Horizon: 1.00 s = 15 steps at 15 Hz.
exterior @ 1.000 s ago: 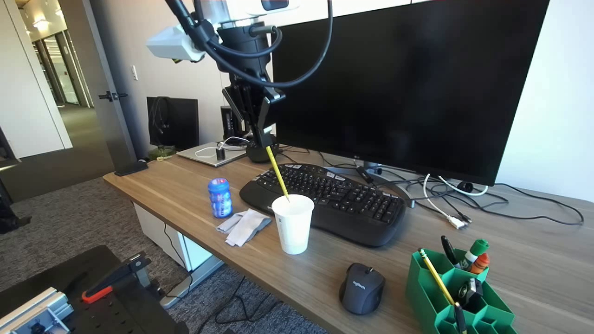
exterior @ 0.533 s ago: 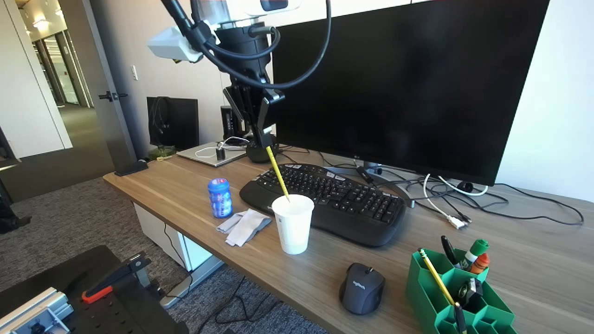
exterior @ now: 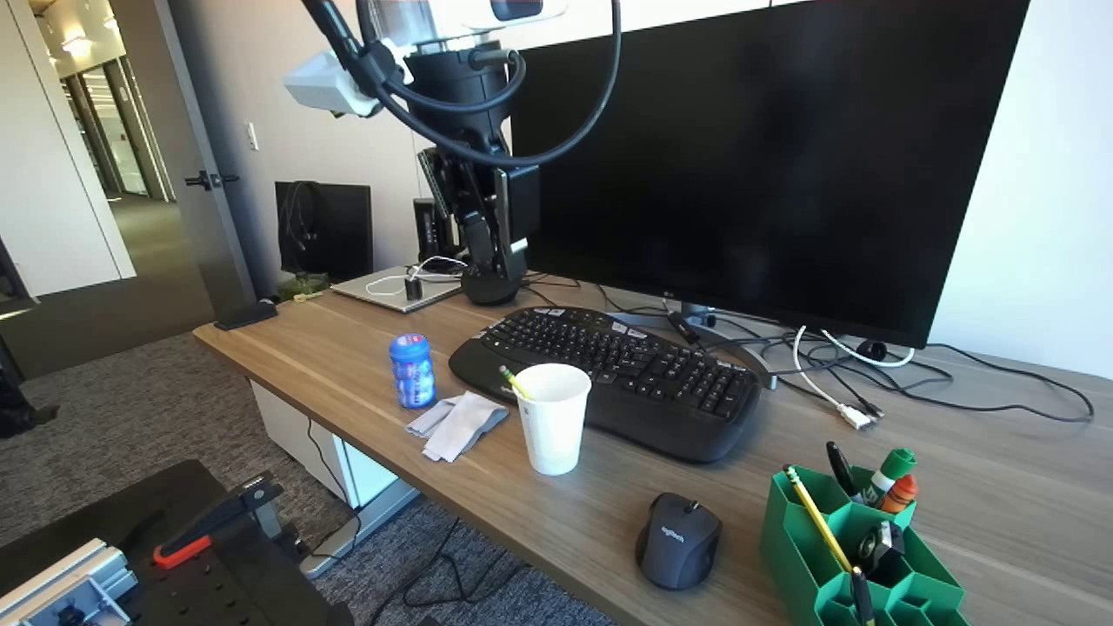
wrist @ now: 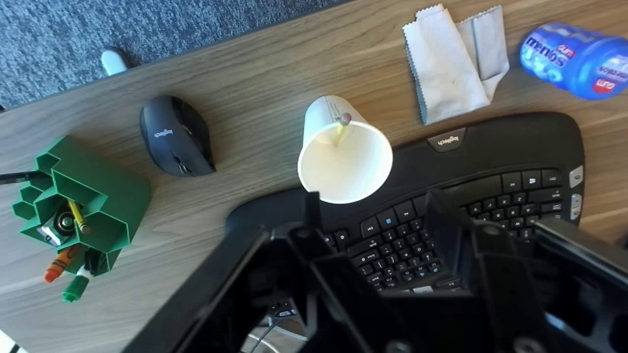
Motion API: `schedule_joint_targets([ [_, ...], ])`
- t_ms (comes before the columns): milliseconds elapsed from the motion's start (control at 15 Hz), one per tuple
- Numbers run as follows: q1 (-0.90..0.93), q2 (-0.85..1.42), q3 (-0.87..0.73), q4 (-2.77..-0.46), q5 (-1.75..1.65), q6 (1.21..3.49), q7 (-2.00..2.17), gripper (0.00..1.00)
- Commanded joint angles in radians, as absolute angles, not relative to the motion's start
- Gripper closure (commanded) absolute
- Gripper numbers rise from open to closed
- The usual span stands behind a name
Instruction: Pick up the pencil and put it in the cup
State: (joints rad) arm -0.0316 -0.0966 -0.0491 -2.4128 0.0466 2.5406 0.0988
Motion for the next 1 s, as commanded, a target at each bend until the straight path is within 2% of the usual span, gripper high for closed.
schedule_joint_targets([
  [0,-0.040,-0.085,-0.043,-2.391,0.034,2.556,0.128,0.12],
  [67,-0.040,-0.087,-0.043,-2.391,0.036,2.556,0.126,0.04],
  [133,-0.040,-0.089,-0.044,-2.391,0.036,2.554,0.124,0.01],
  [933,-0.061,-0.097,-0.053,-2.401,0.027,2.537,0.119,0.00],
])
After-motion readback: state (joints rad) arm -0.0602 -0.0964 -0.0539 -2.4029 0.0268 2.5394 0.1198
